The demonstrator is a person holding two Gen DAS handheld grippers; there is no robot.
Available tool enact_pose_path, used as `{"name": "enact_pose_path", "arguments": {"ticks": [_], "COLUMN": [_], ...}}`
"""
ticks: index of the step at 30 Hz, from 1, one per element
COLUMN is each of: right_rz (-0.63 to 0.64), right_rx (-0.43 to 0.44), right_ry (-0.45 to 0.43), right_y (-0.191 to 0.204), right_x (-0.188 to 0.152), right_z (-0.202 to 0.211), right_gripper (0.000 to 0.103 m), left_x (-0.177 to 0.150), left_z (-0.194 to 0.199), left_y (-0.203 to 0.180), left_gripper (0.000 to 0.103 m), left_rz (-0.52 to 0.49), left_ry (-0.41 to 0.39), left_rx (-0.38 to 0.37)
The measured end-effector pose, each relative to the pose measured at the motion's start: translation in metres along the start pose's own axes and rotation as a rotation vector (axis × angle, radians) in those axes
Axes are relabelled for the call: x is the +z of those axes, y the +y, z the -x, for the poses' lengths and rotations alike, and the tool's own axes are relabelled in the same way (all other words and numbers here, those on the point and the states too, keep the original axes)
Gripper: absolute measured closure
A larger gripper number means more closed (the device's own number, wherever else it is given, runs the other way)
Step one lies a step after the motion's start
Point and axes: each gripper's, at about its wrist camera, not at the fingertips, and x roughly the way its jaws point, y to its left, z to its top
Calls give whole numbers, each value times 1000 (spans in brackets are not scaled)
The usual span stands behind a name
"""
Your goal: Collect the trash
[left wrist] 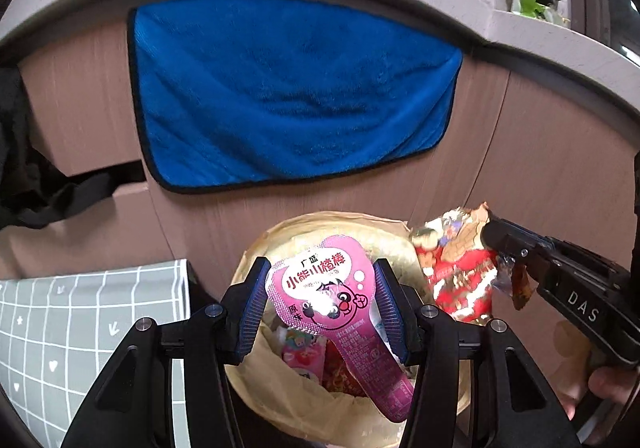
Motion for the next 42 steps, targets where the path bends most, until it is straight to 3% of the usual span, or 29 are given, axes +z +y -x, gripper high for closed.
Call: {"name": "enact_pose_path", "arguments": {"ticks": [3,6,15,24,29,34,42], "right_rz": [-29,-57,-60,-5,73,83,141], "right_rx": [14,30,59,131,115,109,35], "right_ry": [11,35,26,27,23,44,22], "right_y": [-5,-8,-5,14,35,45,78], "right_x": [-1,-3,-8,-50,-89,-131,-170], "right_z": [-8,-14,4,76,127,170,222], "right_gripper": [91,73,63,56,56,51,51], "left_x": [2,4,-5,-72,-114,-155,-193], "left_z": [-6,-10,29,140,199,250,288], "left_y": [5,5,-4,-23,-39,-42,-45], "left_gripper": [43,37,36,36,36,36,36], "left_rz": [39,37,1,6,-41,2,-7], "left_ry": [12,31,-1,-64,-95,-91,-57], "left_rx": [-52,-25,89,208,320,301,266]}}
